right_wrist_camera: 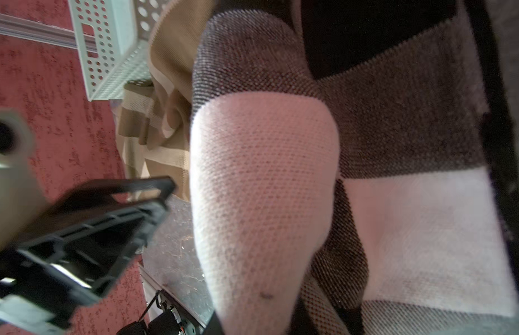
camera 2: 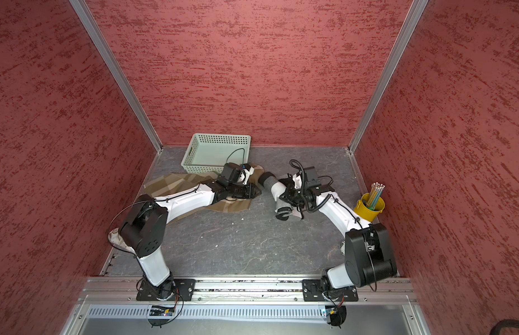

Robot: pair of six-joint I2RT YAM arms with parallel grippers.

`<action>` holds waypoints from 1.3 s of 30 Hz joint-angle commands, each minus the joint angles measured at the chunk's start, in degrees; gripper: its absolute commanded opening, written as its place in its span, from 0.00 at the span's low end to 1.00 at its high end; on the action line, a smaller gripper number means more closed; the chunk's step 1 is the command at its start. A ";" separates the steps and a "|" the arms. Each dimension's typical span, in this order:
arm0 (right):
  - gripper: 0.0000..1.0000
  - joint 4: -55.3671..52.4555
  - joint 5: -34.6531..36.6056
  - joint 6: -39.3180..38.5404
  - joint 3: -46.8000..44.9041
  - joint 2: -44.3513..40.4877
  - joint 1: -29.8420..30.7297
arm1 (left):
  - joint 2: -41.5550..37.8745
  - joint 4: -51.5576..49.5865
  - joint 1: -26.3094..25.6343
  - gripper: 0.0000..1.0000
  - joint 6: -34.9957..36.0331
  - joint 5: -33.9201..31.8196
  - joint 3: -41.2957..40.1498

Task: Roll up the scarf and place it into the basket
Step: Roll the scarf at the center of the board.

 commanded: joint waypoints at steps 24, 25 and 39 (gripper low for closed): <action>0.00 -3.74 4.74 -8.36 3.74 3.20 -1.48 | 4.37 24.20 -22.36 0.30 -3.17 15.61 -3.26; 0.00 -3.76 5.43 -8.70 3.05 2.85 -1.30 | 3.22 23.87 -22.19 0.30 -3.06 15.10 -4.47; 0.00 16.39 5.44 4.76 -14.32 -0.52 9.93 | -21.86 4.36 -9.64 0.35 -2.44 -8.78 -17.92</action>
